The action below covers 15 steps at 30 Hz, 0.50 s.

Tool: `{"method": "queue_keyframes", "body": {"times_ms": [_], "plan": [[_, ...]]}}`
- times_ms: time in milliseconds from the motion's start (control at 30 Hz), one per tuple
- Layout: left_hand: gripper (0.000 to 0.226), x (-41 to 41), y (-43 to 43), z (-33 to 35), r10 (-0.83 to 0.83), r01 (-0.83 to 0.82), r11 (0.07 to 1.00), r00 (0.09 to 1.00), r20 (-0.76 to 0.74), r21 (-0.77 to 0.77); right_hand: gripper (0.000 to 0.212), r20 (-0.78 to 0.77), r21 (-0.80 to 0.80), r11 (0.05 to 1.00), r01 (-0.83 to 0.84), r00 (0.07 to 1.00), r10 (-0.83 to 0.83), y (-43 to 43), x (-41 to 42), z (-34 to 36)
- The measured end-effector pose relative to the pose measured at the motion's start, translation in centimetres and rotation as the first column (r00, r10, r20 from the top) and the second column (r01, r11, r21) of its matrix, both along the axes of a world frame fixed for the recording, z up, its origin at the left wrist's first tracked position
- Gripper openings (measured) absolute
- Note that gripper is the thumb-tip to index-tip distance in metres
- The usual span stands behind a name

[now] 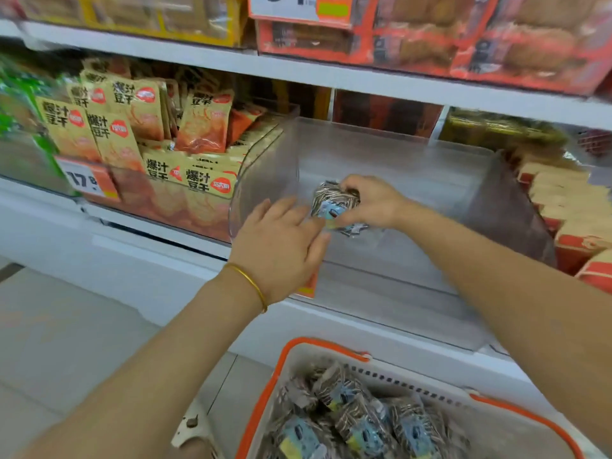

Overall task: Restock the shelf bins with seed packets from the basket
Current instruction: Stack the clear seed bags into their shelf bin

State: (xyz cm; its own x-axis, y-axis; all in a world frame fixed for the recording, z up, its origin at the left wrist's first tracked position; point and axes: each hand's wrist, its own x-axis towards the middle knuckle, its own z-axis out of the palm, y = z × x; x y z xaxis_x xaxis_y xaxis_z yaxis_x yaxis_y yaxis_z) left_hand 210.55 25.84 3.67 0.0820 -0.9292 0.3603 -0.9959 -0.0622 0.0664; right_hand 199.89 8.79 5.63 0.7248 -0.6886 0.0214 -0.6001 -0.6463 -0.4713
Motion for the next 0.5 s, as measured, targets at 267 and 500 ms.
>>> {"method": "queue_keyframes", "body": {"times_ms": [267, 500], "plan": [[0.047, 0.6, -0.6, -1.0, -0.020, 0.021, 0.999, 0.999, 0.025, -0.036, 0.081, -0.083, -0.164, 0.986, -0.011, 0.997, -0.003, -4.6, 6.2, -3.4], [0.045, 0.9, -0.6, -1.2, -0.054, 0.056, 0.994, 0.998, 0.015, -0.092, 0.077, -0.218, -0.590, 0.807, 0.021, 0.959, -0.184, -4.4, 7.1, -5.3]]}}
